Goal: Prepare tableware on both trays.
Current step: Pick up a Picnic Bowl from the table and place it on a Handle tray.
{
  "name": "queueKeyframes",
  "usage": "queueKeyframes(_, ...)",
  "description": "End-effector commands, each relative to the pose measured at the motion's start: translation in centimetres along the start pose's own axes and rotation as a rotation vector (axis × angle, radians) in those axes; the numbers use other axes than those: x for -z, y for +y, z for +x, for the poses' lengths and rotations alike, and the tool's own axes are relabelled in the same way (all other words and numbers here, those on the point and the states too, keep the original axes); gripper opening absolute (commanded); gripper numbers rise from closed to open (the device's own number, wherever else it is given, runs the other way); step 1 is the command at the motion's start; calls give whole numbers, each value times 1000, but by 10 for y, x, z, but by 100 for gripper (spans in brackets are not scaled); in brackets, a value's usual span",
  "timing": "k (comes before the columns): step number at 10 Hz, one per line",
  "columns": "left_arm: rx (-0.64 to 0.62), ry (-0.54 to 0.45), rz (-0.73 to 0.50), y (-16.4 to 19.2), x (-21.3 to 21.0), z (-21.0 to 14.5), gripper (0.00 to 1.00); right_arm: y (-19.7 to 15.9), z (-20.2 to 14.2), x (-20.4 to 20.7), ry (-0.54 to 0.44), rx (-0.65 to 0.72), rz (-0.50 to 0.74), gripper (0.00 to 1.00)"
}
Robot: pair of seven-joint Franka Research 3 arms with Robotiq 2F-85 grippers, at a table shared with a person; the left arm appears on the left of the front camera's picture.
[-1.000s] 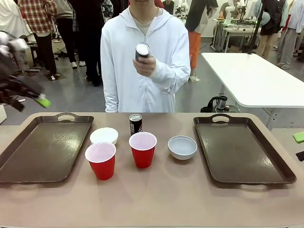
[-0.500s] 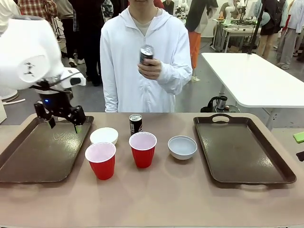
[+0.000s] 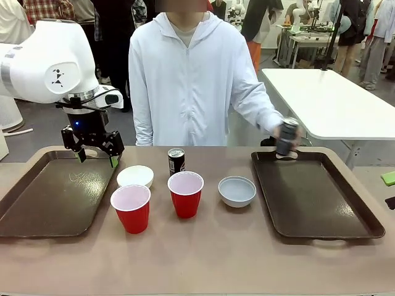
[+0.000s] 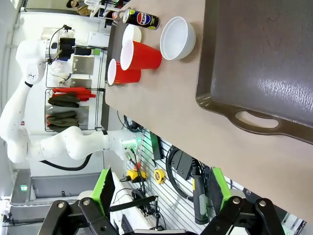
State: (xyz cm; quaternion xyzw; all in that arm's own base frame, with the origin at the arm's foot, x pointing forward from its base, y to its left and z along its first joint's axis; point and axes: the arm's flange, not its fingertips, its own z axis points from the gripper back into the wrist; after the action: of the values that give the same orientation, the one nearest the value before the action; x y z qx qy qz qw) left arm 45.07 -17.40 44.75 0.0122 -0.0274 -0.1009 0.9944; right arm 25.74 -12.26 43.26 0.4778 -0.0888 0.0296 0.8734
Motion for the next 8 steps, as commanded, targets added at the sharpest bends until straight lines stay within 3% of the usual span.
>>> queueKeyframes(1,1,-15,31,-1,7,-3,100,-1,2,1,-6,-9,17,100)
queueKeyframes(2,0,0,0,0,0,0,100,-1,2,1,-6,-9,17,100)
queueKeyframes(4,40,-1,-85,-12,35,35,100,-1,2,1,-6,-9,17,100)
queueKeyframes(8,40,-41,-13,2,68,59,100,-1,2,1,-6,-9,17,100)
